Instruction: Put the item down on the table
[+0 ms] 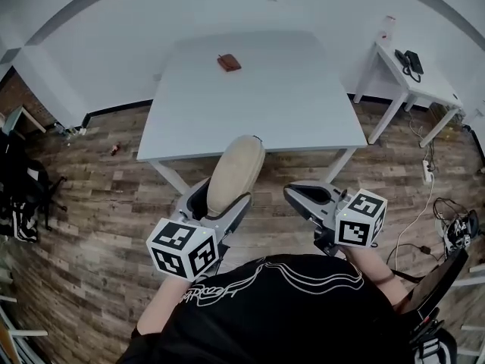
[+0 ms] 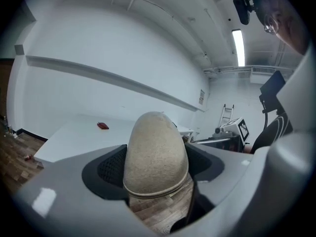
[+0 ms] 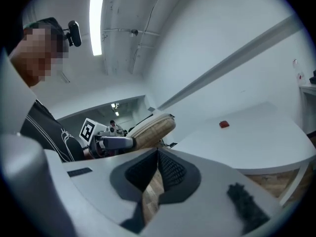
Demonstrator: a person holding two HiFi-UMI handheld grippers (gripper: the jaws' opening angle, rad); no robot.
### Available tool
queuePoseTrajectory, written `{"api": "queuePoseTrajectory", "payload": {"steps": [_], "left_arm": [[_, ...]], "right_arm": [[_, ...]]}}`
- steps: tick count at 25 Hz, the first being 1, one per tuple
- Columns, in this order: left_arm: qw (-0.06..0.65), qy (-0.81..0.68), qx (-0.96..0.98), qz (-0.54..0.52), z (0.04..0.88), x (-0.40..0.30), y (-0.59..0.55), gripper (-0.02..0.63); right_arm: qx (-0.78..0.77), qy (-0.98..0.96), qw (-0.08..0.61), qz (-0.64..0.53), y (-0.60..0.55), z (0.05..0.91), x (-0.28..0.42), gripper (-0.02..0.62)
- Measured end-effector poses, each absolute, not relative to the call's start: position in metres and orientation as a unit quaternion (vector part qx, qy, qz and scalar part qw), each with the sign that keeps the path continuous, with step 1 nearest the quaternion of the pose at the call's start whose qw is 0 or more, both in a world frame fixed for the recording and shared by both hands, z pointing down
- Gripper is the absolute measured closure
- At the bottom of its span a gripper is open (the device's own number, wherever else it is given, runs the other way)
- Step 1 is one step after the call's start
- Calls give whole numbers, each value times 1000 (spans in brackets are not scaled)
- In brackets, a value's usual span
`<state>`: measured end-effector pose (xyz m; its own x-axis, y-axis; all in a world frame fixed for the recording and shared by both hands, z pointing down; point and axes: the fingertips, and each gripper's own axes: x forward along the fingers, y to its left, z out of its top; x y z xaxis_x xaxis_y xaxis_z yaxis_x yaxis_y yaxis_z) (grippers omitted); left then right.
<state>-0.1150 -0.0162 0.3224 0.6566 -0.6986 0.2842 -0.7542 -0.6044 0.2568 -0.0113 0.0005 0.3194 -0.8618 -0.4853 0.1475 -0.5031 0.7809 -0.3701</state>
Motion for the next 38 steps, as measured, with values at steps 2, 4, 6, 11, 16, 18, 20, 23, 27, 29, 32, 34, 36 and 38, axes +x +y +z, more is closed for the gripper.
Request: {"api": "queuePoseTrajectory", "payload": {"steps": [2, 4, 6, 11, 16, 18, 20, 23, 27, 29, 32, 34, 36, 38], "left_arm": [[189, -401, 893, 80, 332, -115, -29, 241], [199, -399, 892, 81, 343, -115, -42, 241], [210, -399, 889, 79, 351, -114, -55, 241], [227, -410, 879, 81, 366, -117, -96, 241], [245, -427, 867, 82, 378, -124, -146, 241], [251, -432, 862, 85, 384, -124, -169, 241], [259, -435, 858, 89, 390, -123, -192, 241], [266, -437, 854, 95, 398, -119, -224, 241], [268, -442, 849, 108, 408, -114, -264, 241], [262, -450, 846, 116, 414, -112, -284, 241], [243, -465, 841, 129, 423, -116, -312, 241], [215, -477, 839, 150, 432, -119, -329, 241], [187, -488, 835, 173, 445, -121, -345, 241], [170, -496, 830, 190, 460, -122, -355, 241]], "right_arm": [[267, -942, 27, 202, -14, 325, -13, 588], [266, -941, 25, 209, -28, 331, -15, 588], [261, -940, 26, 218, -41, 339, -15, 588], [246, -939, 27, 238, -87, 355, -18, 588], [227, -940, 31, 252, -142, 366, -23, 588], [223, -940, 32, 257, -169, 369, -24, 588], [217, -939, 34, 263, -193, 374, -24, 588], [214, -938, 35, 269, -227, 379, -21, 588], [215, -934, 36, 283, -265, 389, -13, 588], [218, -931, 37, 292, -282, 396, -8, 588], [220, -926, 42, 304, -303, 407, -5, 588], [220, -924, 47, 310, -312, 414, -5, 588], [219, -921, 53, 317, -319, 422, -4, 588], [221, -919, 58, 323, -319, 430, -1, 588]]}}
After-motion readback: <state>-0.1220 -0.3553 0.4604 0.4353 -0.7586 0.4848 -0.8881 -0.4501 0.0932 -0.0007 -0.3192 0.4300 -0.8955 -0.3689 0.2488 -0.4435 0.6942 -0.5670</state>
